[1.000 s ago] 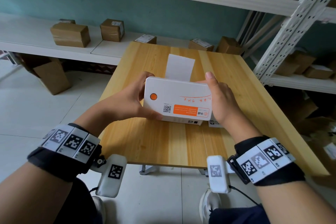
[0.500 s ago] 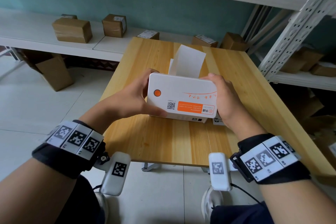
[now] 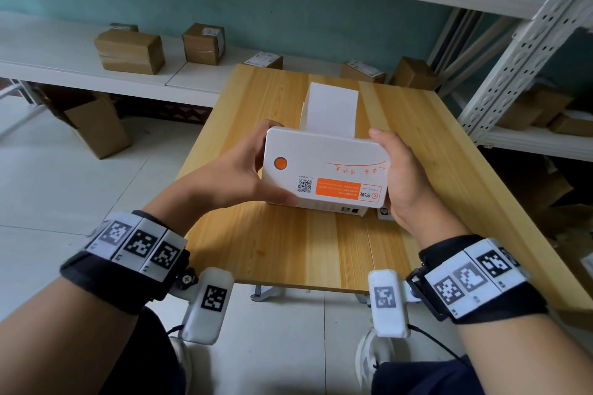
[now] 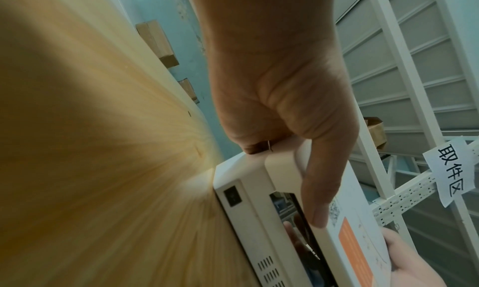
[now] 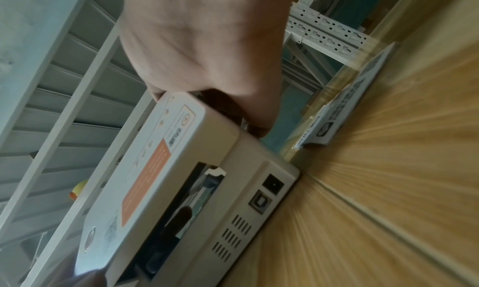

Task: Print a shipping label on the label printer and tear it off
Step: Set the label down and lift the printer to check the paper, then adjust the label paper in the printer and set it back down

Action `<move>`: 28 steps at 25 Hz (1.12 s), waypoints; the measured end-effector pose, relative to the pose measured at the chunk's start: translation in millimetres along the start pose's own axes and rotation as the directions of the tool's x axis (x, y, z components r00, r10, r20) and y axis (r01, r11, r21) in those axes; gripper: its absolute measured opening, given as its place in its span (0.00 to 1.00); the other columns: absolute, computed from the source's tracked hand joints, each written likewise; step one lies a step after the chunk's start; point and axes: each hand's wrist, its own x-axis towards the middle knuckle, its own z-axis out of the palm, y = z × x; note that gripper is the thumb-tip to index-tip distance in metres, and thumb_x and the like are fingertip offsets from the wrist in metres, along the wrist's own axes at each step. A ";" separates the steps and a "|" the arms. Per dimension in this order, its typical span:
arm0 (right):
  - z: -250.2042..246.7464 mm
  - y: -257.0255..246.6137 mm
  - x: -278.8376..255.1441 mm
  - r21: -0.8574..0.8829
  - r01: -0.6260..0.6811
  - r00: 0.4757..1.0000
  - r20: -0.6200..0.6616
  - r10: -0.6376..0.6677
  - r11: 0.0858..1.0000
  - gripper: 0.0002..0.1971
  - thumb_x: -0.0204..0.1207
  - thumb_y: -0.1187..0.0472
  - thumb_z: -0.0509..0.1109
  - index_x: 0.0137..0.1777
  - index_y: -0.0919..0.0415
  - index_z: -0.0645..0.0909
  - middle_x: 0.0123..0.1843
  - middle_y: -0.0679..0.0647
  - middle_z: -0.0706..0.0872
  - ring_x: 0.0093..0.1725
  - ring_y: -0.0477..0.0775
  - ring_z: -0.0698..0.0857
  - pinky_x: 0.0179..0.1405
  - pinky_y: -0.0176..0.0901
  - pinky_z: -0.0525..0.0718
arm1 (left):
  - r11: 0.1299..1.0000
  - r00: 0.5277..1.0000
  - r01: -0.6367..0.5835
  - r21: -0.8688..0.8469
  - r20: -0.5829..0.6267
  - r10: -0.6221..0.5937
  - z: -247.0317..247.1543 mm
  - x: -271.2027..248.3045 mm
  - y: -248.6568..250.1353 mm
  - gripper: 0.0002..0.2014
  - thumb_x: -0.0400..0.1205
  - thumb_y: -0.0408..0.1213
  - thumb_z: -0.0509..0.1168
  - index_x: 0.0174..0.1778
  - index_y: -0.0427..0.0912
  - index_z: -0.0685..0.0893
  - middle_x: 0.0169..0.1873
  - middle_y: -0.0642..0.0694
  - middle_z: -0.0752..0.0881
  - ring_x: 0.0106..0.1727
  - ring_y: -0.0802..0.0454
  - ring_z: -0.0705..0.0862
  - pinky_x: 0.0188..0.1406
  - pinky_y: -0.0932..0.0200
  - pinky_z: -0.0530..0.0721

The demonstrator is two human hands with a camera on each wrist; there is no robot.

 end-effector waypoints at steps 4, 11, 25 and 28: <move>-1.1 -2.2 -1.2 -0.021 -0.036 0.999 0.011 0.037 0.999 0.23 0.88 0.45 0.53 0.40 0.53 0.85 0.34 0.50 0.92 0.34 0.50 0.92 0.29 0.37 0.82 | 1.000 1.000 -0.006 -0.005 -0.017 0.006 -0.2 -0.3 -0.3 0.36 0.67 0.24 0.84 0.67 0.40 0.72 0.57 0.45 0.87 0.61 0.58 0.88 0.49 0.66 0.87; -0.2 -6.2 -2.7 -0.022 -0.046 0.999 0.010 0.046 0.999 0.25 0.88 0.44 0.54 0.43 0.57 0.86 0.41 0.59 0.94 0.40 0.57 0.93 0.35 0.41 0.83 | 0.997 0.999 0.032 -0.072 -0.015 -0.033 2.6 -0.4 -0.1 0.37 0.67 0.21 0.83 0.68 0.38 0.72 0.59 0.40 0.87 0.63 0.47 0.89 0.45 0.54 0.93; -7.1 -2.5 8.4 -0.069 -0.005 0.999 0.053 0.009 0.998 0.19 0.81 0.47 0.55 0.33 0.57 0.74 0.36 0.58 0.87 0.41 0.61 0.89 0.42 0.49 0.76 | 0.999 0.999 0.054 -0.006 0.006 -0.054 0.6 0.6 0.9 0.37 0.68 0.26 0.83 0.71 0.47 0.77 0.60 0.49 0.90 0.63 0.54 0.89 0.52 0.59 0.92; -8.3 -2.5 11.4 -0.075 -0.009 0.998 0.061 0.014 0.997 0.21 0.83 0.48 0.55 0.30 0.56 0.72 0.34 0.56 0.86 0.41 0.61 0.89 0.45 0.51 0.75 | 0.998 0.998 0.058 -0.015 -0.003 -0.058 1.6 0.9 0.7 0.38 0.68 0.24 0.83 0.72 0.46 0.76 0.60 0.49 0.89 0.63 0.52 0.89 0.51 0.60 0.92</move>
